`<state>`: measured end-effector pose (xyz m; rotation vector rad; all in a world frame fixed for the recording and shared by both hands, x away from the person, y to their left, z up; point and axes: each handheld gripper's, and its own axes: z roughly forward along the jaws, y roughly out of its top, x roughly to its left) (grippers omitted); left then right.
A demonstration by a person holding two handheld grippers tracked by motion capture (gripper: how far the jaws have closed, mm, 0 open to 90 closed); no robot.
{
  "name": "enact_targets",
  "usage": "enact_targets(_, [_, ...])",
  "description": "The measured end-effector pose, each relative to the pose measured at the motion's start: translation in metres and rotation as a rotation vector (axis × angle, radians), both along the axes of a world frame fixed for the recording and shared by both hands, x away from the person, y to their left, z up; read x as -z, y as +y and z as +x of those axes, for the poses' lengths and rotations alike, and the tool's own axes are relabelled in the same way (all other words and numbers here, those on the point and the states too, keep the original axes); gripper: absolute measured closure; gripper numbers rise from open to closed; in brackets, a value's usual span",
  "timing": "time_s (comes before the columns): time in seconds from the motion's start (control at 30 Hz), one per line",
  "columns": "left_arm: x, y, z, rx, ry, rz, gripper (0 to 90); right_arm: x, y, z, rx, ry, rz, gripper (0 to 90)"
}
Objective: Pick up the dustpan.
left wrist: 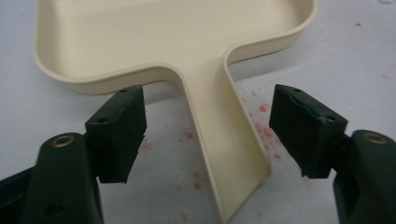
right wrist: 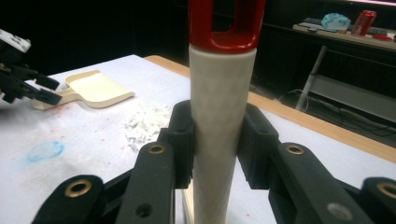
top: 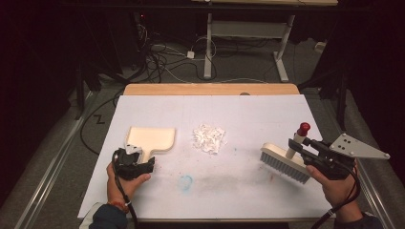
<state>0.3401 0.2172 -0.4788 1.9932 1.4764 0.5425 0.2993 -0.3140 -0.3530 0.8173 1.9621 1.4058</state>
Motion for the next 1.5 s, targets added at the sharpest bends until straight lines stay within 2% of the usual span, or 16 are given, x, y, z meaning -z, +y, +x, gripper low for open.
enact_targets(0.07, [0.006,0.000,0.006,-0.010,0.027,-0.018,28.0,-0.001,0.002,0.001,0.001,-0.009,-0.002,70.2])
enact_targets(0.27, [0.006,-0.005,0.011,-0.071,0.016,-0.013,35.3,0.006,0.009,0.006,-0.017,0.009,-0.008,70.2])
enact_targets(0.33, [0.006,-0.008,0.013,-0.071,0.011,-0.010,45.9,0.010,0.012,0.009,-0.022,0.016,-0.021,70.3])
enact_targets(0.4, [0.006,-0.009,0.014,-0.077,0.008,-0.008,49.2,0.010,0.013,0.009,-0.021,0.020,-0.022,70.2])
enact_targets(0.47, [0.006,-0.010,0.017,-0.073,0.006,-0.008,60.6,0.011,0.013,0.009,-0.027,0.018,-0.022,70.3])
enact_targets(0.5, [0.005,-0.010,0.018,-0.068,0.007,0.001,63.3,0.010,0.013,0.009,-0.027,0.021,-0.021,70.2])
enact_targets(0.8, [0.002,-0.009,0.018,-0.038,0.009,0.017,63.8,0.012,0.016,0.013,-0.047,0.022,-0.019,70.3])
enact_targets(0.93, [-0.004,-0.005,0.018,-0.020,0.019,0.030,64.0,0.013,0.016,0.014,-0.040,0.028,-0.022,70.3])
enact_targets(1.07, [-0.011,0.002,0.016,0.002,0.025,0.048,64.1,0.012,0.013,0.013,-0.030,0.027,-0.005,70.3])
enact_targets(1.2, [-0.017,0.007,0.010,0.029,0.020,0.077,64.1,0.009,0.011,0.013,-0.030,0.014,-0.003,70.3])
enact_targets(1.5, [-0.032,0.011,-0.006,0.099,0.018,0.093,64.0,0.009,0.005,0.014,-0.016,0.008,0.003,70.3])
